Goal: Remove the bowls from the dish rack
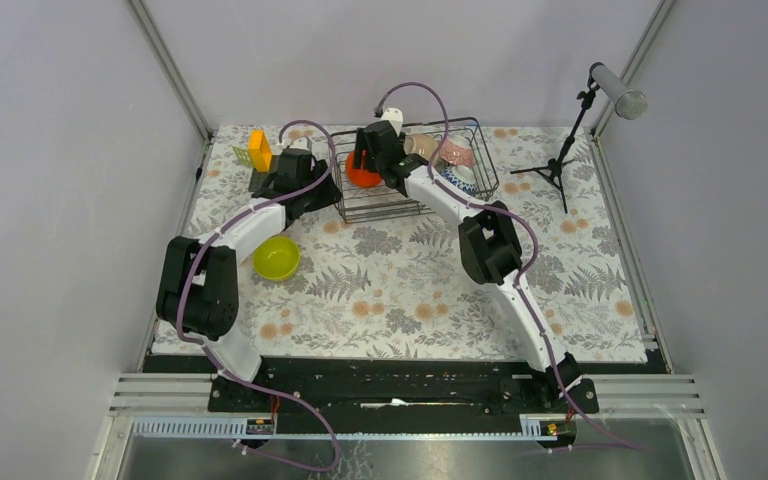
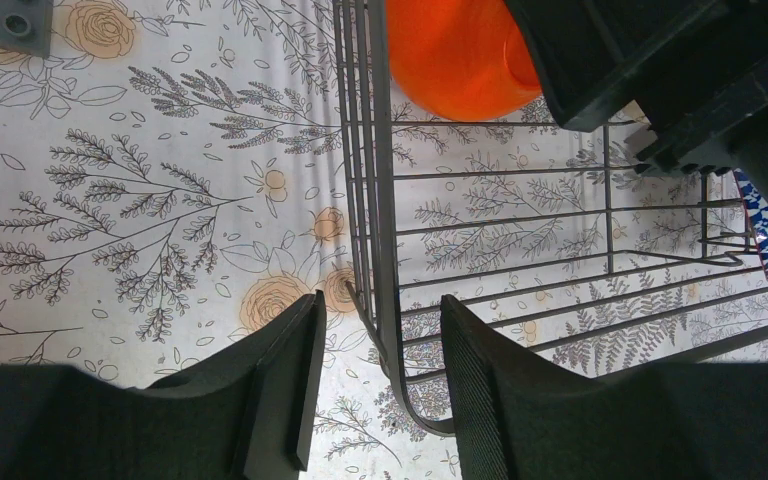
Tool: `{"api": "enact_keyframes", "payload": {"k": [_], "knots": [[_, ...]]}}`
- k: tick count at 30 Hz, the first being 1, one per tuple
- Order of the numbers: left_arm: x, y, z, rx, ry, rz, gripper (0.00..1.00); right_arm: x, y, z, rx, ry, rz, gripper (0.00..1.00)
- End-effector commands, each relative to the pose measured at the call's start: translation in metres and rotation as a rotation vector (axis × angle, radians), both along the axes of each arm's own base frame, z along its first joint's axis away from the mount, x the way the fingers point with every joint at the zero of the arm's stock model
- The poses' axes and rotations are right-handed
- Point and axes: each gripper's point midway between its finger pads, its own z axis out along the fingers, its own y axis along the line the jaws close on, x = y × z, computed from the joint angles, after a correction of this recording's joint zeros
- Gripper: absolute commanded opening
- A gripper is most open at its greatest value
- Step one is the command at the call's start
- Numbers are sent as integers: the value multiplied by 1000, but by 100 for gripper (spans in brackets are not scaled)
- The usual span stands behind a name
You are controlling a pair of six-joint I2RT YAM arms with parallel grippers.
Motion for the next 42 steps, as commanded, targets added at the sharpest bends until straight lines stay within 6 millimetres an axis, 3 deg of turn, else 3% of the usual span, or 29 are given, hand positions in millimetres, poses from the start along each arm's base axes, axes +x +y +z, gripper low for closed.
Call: {"api": "enact_keyframes", "payload": {"k": [1, 4, 10, 18, 31, 42], "knots": [[7, -3, 30, -22, -93, -9, 52, -20, 2, 30, 23, 34, 29, 74], [3, -3, 38, -25, -109, -14, 58, -19, 0, 39, 27, 23, 21, 74], [-11, 3, 65, -28, -162, -7, 69, -18, -12, 54, 4, -11, -18, 87], [-45, 14, 107, -47, -229, 1, 76, -20, -19, 59, 25, -3, -27, 93], [-93, 21, 140, -71, -282, -31, 81, -13, -11, 69, 58, -34, -34, 99], [-119, 15, 144, -105, -267, -94, 84, -17, -10, 79, 58, -55, -30, 100]]}}
